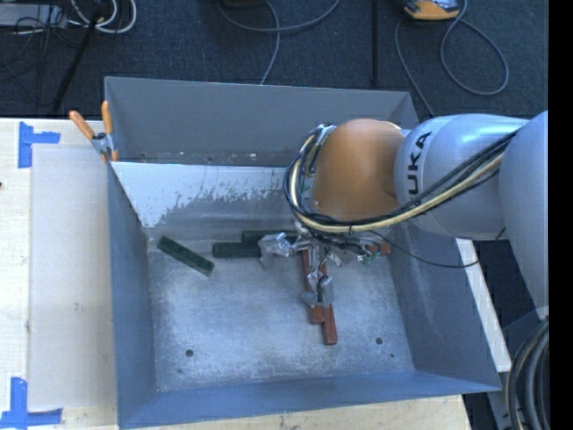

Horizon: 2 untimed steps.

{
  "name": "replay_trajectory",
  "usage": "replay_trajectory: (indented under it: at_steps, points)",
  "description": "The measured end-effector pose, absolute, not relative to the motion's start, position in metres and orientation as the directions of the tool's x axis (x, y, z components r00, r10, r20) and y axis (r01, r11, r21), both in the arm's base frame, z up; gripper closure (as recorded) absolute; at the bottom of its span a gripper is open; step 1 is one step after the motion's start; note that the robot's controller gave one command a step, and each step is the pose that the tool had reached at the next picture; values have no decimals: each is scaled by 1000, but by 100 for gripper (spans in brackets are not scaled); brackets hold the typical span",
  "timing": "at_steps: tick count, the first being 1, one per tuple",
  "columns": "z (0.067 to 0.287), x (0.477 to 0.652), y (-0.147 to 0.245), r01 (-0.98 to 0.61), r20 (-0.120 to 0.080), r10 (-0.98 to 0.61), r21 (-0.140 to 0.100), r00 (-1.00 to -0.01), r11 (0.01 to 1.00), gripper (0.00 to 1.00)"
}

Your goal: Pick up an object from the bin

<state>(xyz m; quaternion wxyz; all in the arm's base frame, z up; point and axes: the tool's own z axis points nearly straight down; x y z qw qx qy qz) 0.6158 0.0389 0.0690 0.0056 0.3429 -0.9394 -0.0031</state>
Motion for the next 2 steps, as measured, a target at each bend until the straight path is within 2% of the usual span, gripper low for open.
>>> replay_trajectory:
  at_steps: [1,2]
  points:
    - [134,593,-30,-536,-2,-536,-4,-844,844,0]
    - [71,599,-11,-711,3,-711,3,-703,703,0]
